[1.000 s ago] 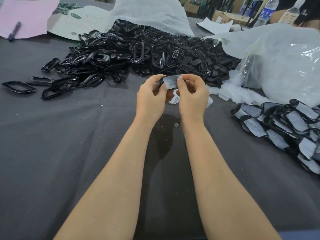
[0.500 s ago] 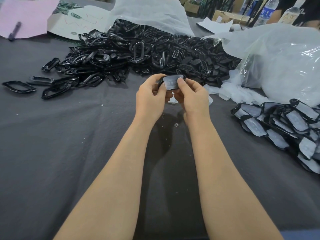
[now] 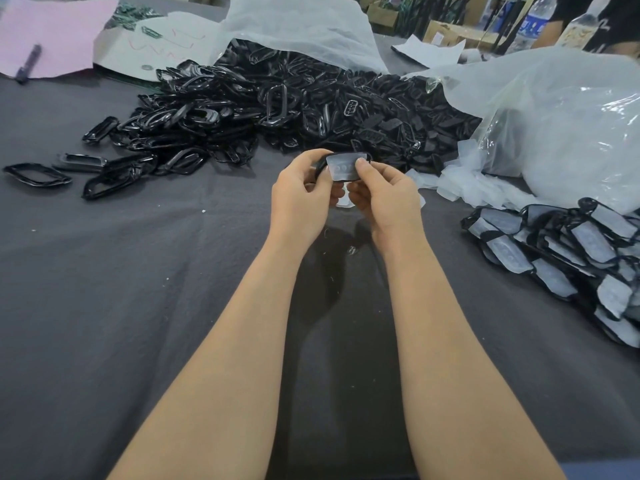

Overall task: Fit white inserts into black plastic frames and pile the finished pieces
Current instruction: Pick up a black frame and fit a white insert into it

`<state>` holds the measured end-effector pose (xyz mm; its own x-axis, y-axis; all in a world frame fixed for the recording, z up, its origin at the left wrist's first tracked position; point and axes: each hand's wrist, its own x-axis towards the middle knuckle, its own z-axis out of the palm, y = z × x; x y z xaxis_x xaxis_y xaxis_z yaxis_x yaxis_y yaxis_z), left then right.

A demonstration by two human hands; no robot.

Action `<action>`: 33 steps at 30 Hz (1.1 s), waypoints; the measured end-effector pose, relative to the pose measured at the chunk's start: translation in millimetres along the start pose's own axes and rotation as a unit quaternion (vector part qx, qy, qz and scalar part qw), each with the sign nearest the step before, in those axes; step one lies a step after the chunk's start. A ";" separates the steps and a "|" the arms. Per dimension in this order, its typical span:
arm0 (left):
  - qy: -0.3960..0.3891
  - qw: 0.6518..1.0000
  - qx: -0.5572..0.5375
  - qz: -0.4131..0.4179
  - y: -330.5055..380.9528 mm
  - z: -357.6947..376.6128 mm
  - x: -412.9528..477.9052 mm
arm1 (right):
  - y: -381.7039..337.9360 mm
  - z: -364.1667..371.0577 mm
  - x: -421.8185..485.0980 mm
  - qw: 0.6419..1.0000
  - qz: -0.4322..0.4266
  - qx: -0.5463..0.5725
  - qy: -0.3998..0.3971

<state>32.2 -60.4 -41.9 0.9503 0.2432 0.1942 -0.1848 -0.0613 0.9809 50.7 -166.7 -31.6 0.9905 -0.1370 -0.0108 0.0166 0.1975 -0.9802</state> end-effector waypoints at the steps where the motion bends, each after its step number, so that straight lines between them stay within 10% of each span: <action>1: 0.001 1.000 0.002 -0.002 0.3 0.2 -0.3 | 0.7 0.5 -0.2 1.000 -0.009 -0.016 0.005; 33: -0.004 1.000 0.000 -0.009 2.9 1.1 -2.1 | 8.0 9.4 -0.3 0.995 -0.037 -0.078 0.059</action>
<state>30.0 -62.1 -39.5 0.9553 0.2375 0.1761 -0.1672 -0.0570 0.9843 51.8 -155.9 -37.6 0.9646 -0.2594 0.0478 0.0580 0.0318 -0.9978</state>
